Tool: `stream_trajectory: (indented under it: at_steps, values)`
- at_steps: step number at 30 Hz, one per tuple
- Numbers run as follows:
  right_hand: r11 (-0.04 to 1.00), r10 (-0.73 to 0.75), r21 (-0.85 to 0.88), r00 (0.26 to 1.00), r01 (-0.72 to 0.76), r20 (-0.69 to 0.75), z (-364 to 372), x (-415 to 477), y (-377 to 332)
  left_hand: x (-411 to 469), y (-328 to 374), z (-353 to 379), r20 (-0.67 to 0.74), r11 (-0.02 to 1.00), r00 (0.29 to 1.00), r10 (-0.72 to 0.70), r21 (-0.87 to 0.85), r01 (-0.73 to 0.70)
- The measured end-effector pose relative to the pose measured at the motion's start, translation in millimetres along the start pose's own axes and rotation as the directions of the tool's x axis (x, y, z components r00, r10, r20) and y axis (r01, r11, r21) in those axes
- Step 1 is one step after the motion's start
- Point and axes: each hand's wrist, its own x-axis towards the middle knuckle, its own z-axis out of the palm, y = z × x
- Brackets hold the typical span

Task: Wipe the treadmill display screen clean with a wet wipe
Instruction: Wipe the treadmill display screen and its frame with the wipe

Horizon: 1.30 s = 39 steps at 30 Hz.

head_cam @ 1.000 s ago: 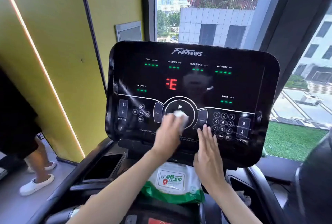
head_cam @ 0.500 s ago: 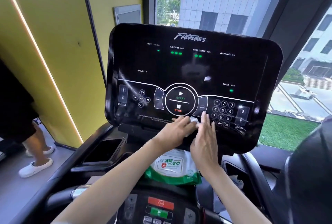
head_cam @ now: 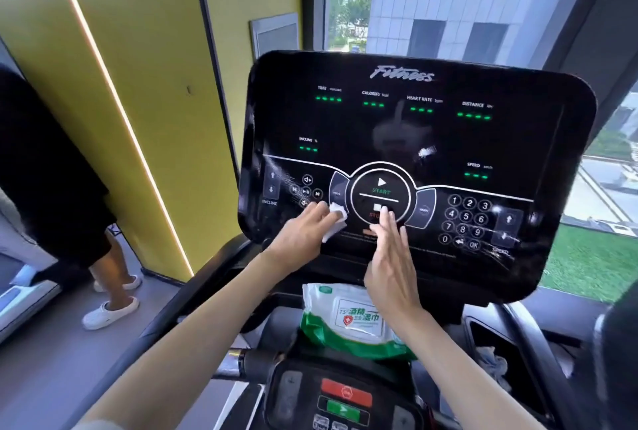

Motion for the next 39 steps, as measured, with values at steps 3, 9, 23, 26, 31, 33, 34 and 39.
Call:
stream_trajectory:
  at_steps: [3, 9, 23, 26, 31, 33, 34, 39]
  values:
    - [0.999, 0.031, 0.009, 1.000, -0.031, 0.003, 4, 2, 1, -7, -40, -6, -0.204, 0.972, 0.950, -0.234, -0.066, 0.225]
    - [0.998, 0.058, -0.020, 0.998, -0.058, 0.013, 6, 0, 4, -16, -40, 0, -0.142, 0.994, 0.986, -0.087, 0.052, 0.095]
    - [0.991, 0.089, -0.099, 0.996, -0.091, -0.030, 2, 7, 7, 6, -70, -14, -0.391, 0.972, 0.890, -0.233, -0.118, 0.202]
    - [0.985, 0.121, -0.120, 0.992, -0.125, -0.045, 2, 8, 11, 40, -70, -36, -0.472, 0.797, 0.642, -0.604, -0.369, 0.478]
    - [0.985, 0.116, -0.126, 0.992, -0.121, -0.044, 2, 10, 12, 75, -19, -29, -0.431, 0.903, 0.794, -0.428, -0.240, 0.356]
    - [0.985, 0.113, -0.128, 0.993, -0.117, -0.042, 1, 10, 13, 61, -2, -14, -0.271, 1.000, 0.963, -0.014, 0.023, 0.021]
    - [0.986, 0.107, -0.128, 0.993, -0.112, -0.042, 0, 9, 14, 50, -4, -10, -0.143, 0.976, 0.971, 0.193, 0.126, -0.176]
    - [0.987, 0.087, -0.134, 0.995, -0.092, -0.046, -3, 8, 18, 19, -62, -31, -0.243, 0.983, 0.954, -0.178, -0.085, 0.162]
